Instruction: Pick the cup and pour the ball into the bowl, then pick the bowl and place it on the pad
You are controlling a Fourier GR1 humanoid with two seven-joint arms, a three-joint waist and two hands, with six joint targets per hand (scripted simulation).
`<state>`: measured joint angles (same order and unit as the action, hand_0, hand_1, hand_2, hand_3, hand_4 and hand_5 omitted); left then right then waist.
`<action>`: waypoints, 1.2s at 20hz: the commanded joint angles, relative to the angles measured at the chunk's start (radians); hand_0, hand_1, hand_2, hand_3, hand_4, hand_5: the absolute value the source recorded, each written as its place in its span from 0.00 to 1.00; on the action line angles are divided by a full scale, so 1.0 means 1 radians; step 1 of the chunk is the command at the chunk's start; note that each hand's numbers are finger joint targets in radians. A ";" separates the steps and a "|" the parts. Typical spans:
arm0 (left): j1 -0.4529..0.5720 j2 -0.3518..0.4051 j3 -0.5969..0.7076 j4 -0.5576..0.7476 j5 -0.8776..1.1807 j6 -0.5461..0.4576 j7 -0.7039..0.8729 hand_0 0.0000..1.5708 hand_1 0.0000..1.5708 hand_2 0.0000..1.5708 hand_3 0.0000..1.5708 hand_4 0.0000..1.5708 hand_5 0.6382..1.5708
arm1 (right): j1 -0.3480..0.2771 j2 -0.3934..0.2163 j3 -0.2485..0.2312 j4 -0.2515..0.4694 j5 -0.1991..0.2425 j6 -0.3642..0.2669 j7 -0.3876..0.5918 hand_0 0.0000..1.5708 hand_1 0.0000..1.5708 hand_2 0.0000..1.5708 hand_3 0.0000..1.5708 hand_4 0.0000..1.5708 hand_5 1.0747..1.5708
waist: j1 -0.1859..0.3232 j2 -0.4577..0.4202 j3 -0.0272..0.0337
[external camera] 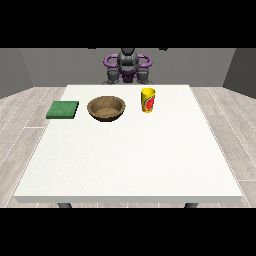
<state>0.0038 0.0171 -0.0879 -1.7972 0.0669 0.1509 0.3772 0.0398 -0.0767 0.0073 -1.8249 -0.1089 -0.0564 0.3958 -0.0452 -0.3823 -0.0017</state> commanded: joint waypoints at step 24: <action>-0.220 0.021 0.092 0.479 -0.064 -0.008 -0.698 0.00 0.00 0.00 0.00 0.12 0.89 | -0.166 -0.113 -0.226 0.079 -0.164 0.179 -0.332 0.00 0.00 0.00 0.00 0.43 0.98 | -0.066 0.579 0.0015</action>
<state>-0.2220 0.0425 -0.0096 -1.4391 0.0053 0.1632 -0.2216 -0.1116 -0.1362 -0.1535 -1.7821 -0.2139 0.0751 0.0540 -0.1033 0.2033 -0.0002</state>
